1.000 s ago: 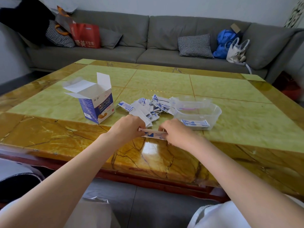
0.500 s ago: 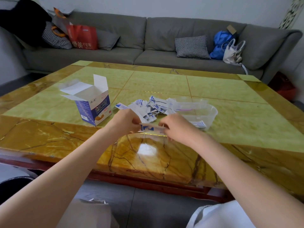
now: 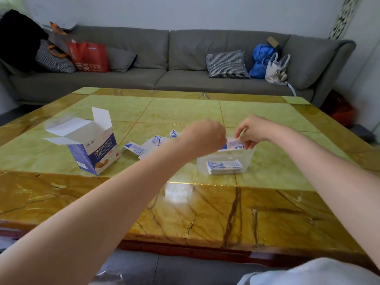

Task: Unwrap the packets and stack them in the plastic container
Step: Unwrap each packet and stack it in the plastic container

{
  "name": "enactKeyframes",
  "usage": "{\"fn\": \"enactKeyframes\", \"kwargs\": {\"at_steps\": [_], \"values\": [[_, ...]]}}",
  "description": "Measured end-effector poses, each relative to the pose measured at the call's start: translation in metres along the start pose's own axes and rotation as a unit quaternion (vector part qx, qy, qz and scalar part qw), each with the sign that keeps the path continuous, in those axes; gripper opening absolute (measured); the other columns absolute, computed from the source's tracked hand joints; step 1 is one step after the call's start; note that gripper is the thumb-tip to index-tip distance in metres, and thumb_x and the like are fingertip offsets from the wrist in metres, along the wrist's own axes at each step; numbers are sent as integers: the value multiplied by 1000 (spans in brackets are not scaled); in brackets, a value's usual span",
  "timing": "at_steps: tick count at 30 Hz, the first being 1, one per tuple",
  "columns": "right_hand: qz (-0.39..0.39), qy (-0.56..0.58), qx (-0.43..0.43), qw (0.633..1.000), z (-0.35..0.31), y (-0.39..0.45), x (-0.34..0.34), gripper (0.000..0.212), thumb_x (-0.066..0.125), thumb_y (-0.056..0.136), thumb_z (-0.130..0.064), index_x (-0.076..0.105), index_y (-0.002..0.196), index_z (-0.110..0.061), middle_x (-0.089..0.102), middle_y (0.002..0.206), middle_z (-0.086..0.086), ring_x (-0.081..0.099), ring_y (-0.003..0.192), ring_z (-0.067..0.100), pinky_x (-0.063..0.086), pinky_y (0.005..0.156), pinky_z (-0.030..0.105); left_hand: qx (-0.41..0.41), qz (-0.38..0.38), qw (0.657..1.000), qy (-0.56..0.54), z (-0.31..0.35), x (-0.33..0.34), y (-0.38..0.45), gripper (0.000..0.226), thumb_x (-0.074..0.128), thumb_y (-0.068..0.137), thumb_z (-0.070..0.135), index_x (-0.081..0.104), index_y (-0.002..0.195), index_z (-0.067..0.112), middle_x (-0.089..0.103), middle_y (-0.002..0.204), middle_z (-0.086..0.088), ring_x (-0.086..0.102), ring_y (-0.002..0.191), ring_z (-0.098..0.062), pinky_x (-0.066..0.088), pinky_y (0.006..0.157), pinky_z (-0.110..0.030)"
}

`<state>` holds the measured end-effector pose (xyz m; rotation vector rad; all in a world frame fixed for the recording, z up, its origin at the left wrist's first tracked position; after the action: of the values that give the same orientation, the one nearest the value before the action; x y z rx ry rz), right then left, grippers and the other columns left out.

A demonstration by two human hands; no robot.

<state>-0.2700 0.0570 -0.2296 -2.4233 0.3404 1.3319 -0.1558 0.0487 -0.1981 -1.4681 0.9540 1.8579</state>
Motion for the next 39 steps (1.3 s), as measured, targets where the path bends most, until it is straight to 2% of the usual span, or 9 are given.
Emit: {"fn": "enactKeyframes", "kwargs": {"at_steps": [3,6,10,14,17,25,35,37,39], "values": [[-35,-3,-17,999,2,8,11,11,59,86,2,62,94,-4,59,65,8,57,54,14,47,46,18,37,-129,989,59,22,38,4,36,40,96,34,59,121,15,61,120,-5,55,111,-24,44,91,-34],[-61,-32,-31,997,-1,14,23,10,62,84,1,63,81,-9,59,65,6,56,54,13,48,47,18,22,-164,985,57,24,47,7,36,40,96,29,57,122,12,59,124,-7,54,114,-25,43,94,-33],[-85,-78,-34,993,2,17,35,23,56,80,7,68,97,-2,54,60,5,52,53,14,44,48,18,15,-120,992,19,28,37,14,34,45,94,29,58,118,9,61,120,-8,57,110,-26,45,92,-32],[-119,-185,-43,975,2,14,44,28,53,84,-4,68,107,-10,60,74,0,51,59,11,41,55,21,-25,-257,964,62,17,70,9,59,47,91,46,36,139,13,44,140,-5,45,125,-24,36,97,-30],[-129,-233,-44,963,1,14,49,27,51,86,-6,68,108,-10,60,83,3,51,64,14,40,54,21,-51,-309,943,112,6,89,8,67,46,88,53,35,138,10,44,139,-6,44,125,-26,37,98,-34],[-143,-222,-57,963,2,21,54,23,51,87,-8,68,102,-10,71,95,9,63,72,19,48,61,27,-24,-274,957,94,12,88,17,60,57,89,29,33,140,8,46,137,-8,48,122,-26,40,95,-31],[-186,-230,-2,955,10,24,59,28,50,93,-19,63,118,-13,57,115,2,64,77,21,52,72,27,-39,-277,951,132,6,91,22,46,53,91,34,46,129,10,55,122,-6,56,102,-24,43,91,-33],[-200,-231,27,952,13,26,61,29,51,93,-19,60,120,-10,56,121,6,69,84,27,56,81,34,-48,-283,949,133,3,92,23,41,53,91,33,49,125,10,56,110,-3,55,90,-21,44,89,-33],[-223,-209,60,950,17,26,65,28,54,92,-16,60,117,-6,57,121,14,69,89,32,54,87,42,-53,-290,946,135,0,94,26,42,56,89,33,50,123,9,58,111,-4,58,97,-24,45,87,-33]]}}
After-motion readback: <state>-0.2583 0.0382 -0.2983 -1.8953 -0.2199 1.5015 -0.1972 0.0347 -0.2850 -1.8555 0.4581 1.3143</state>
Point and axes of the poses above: each hand's wrist, its own y-axis towards the middle knuckle, its own x-axis out of the palm, z = x × y, the point moved 10 cm from there along y, towards the middle knuckle
